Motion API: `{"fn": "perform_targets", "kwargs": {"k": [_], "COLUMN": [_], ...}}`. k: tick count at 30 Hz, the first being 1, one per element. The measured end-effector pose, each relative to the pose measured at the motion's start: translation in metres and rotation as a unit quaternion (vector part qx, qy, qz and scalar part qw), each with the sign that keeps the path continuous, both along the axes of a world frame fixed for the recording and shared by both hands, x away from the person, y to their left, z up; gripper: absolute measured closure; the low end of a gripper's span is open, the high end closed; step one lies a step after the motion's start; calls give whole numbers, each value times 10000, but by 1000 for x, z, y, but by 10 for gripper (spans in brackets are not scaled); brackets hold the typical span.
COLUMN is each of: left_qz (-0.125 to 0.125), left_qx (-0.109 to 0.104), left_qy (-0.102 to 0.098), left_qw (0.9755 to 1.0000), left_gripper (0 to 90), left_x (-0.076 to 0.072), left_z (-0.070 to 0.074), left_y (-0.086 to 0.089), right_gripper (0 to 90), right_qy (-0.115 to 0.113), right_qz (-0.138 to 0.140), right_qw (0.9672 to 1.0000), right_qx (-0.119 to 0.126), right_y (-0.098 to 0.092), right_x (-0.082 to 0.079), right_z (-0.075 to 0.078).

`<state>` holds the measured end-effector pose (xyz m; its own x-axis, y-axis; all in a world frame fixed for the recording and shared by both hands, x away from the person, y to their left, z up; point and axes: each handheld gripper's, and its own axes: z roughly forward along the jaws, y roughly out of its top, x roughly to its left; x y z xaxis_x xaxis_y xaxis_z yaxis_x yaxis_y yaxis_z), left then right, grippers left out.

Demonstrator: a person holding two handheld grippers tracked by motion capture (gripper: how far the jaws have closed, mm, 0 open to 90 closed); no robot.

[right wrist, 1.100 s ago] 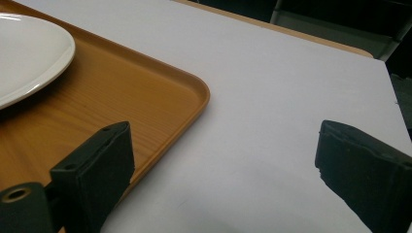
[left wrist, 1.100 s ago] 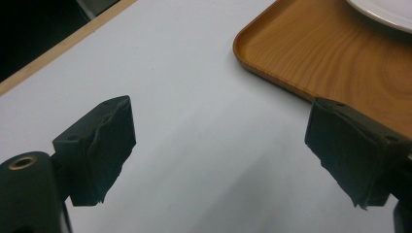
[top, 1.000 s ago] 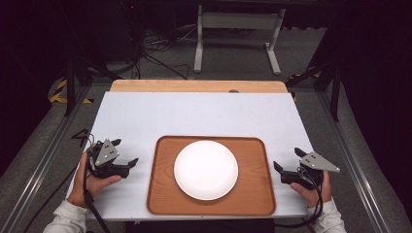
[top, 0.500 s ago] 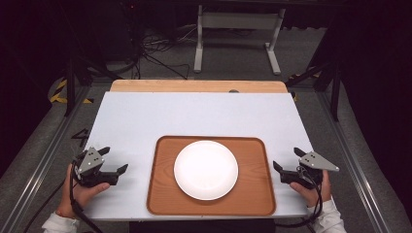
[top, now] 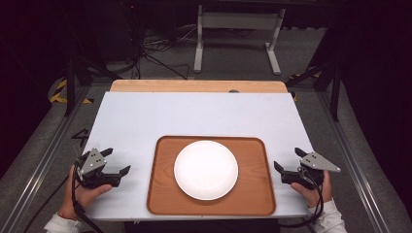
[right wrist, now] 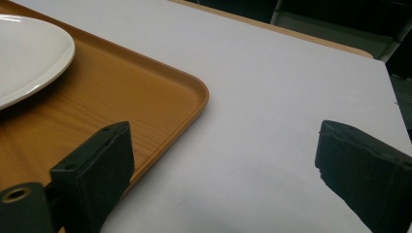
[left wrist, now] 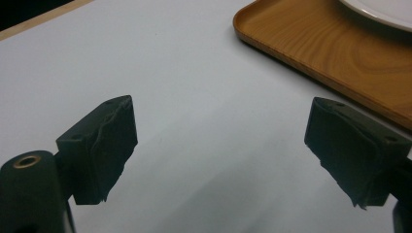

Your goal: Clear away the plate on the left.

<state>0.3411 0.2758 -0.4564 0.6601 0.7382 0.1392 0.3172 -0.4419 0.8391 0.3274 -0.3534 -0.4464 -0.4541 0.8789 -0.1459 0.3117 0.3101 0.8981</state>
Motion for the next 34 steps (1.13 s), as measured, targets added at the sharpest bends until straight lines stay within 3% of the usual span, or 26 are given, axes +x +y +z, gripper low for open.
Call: {"fn": "perform_targets", "kwargs": {"k": [22, 34], "left_qz": [-50, -15], "left_qx": [12, 47], "left_qy": [-62, -39], "left_qw": [10000, 10000], "left_gripper": [128, 132], "left_x": [-2, 1], "left_z": [2, 3], "left_y": [-1, -4], "right_gripper": [76, 77], "right_qy": [5, -25], "right_qz": [11, -52], "right_qw": [10000, 10000], "right_qx": [-36, 81], "right_y": [2, -4], "right_x": [1, 0], "right_z": [0, 1]}}
